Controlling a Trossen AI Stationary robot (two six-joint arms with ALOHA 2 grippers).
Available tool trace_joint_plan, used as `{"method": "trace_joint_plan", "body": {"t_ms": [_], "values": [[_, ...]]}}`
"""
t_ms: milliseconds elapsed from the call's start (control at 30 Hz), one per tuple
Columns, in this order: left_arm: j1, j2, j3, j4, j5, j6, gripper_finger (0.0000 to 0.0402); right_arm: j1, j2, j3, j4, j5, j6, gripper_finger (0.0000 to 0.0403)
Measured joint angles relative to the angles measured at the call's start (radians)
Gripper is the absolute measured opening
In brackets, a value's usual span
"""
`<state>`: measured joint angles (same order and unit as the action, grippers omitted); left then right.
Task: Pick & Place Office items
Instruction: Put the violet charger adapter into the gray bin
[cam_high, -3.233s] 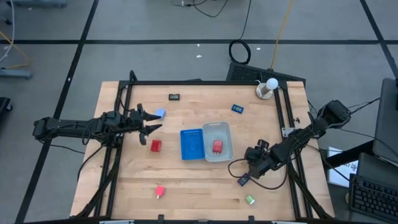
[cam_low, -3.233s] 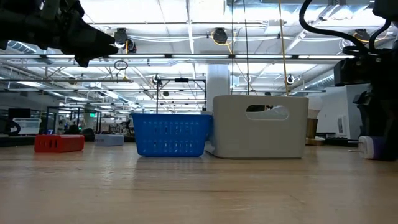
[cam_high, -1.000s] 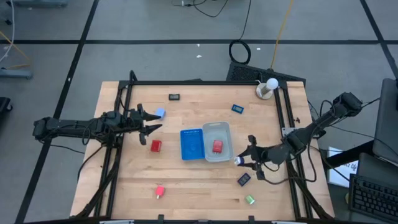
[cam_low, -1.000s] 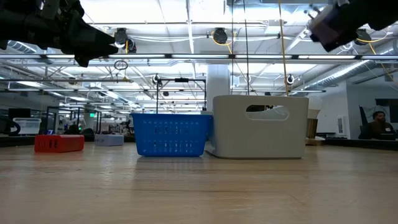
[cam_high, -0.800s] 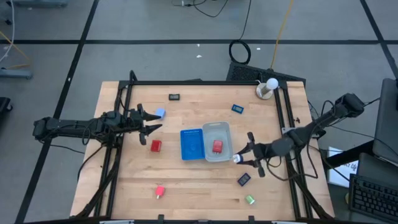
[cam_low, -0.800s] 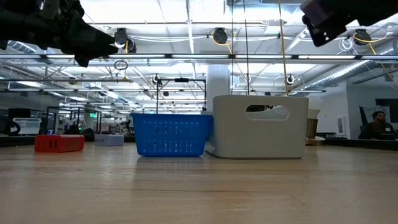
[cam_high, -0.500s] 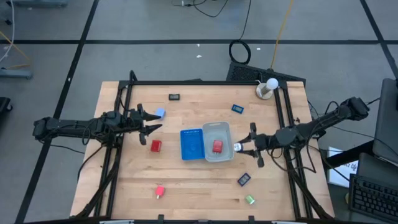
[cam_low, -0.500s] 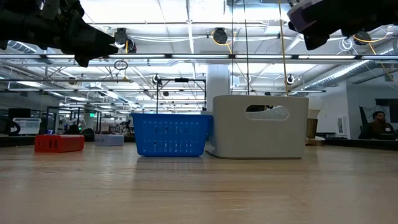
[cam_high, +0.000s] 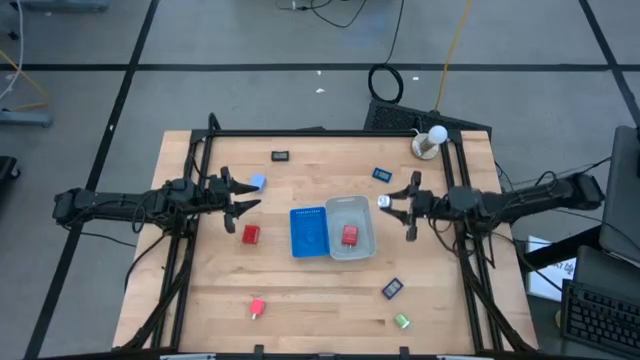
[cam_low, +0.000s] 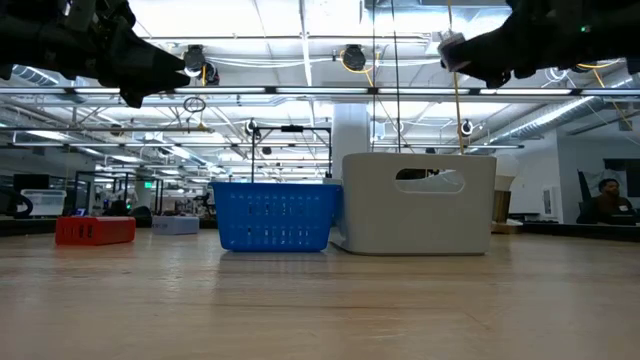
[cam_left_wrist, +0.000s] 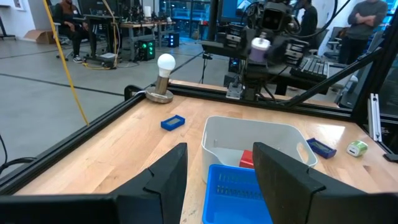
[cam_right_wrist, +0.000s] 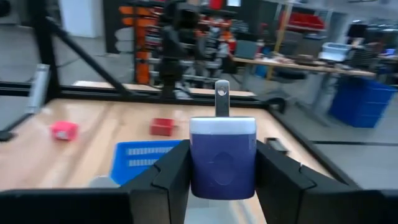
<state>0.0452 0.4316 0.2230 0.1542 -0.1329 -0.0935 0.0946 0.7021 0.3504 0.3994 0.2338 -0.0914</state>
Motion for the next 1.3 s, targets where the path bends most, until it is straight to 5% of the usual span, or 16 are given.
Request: {"method": "trace_joint_plan", "body": {"t_ms": [367, 700, 1000, 1300], "values": [[0.0, 0.0, 0.0, 0.0, 0.0, 0.0, 0.0184, -0.18, 0.0, 0.0, 0.001, -0.006, -0.026, 0.0141], [0.0, 0.0, 0.0, 0.0, 0.0, 0.0, 0.0184, -0.24, 0.002, -0.128, 0.195, -0.255, 0.056, 0.0141], [0.0, 0.0, 0.0, 0.0, 0.0, 0.0, 0.0184, -0.223, 0.034, -0.114, 0.23, -0.291, 0.117, 0.0141], [0.0, 0.0, 0.0, 0.0, 0.0, 0.0, 0.0184, -0.163, 0.225, 0.013, 0.174, -0.284, 0.114, 0.0138]]}}
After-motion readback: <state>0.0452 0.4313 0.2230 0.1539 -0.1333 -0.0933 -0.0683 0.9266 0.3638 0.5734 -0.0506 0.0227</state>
